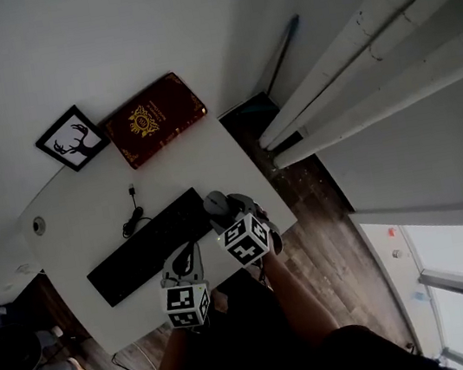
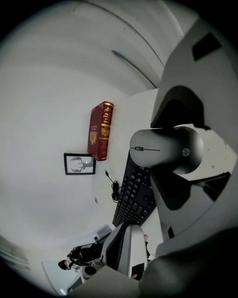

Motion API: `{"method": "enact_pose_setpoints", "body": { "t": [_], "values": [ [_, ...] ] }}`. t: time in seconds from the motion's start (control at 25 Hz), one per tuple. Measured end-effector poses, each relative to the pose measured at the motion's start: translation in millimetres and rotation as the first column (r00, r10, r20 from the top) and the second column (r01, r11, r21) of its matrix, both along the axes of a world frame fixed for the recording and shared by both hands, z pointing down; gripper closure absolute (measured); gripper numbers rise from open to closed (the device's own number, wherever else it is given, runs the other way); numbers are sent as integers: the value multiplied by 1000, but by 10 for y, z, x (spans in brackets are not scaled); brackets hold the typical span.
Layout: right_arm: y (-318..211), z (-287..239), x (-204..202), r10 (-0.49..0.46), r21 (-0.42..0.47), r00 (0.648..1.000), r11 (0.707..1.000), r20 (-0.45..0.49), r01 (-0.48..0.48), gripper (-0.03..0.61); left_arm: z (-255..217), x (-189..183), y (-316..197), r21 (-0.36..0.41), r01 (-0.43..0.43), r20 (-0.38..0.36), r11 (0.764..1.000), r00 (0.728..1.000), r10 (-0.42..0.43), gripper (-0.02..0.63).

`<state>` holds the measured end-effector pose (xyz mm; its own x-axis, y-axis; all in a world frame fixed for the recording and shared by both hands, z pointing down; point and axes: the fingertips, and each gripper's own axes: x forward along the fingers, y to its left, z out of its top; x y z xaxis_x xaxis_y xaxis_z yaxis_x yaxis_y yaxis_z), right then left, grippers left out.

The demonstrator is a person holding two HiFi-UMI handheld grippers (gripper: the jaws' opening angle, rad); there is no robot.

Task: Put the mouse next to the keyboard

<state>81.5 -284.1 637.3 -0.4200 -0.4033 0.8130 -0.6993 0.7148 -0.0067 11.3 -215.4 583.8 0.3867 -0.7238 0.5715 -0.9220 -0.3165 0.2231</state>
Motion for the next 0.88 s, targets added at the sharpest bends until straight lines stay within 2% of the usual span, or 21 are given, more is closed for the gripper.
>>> {"method": "enact_pose_setpoints", "body": {
  "t": [0.32,0.88],
  "values": [
    [-221,168,93,71,-43,997,997,-9,-72,279,78,26,-139,-26,20,15,999,1000,-20,614],
    [-419,374,90,81,-91,997,992,-6,-82,279,121,40,-274,-51,48,39,998,998,-46,614]
  ]
}}
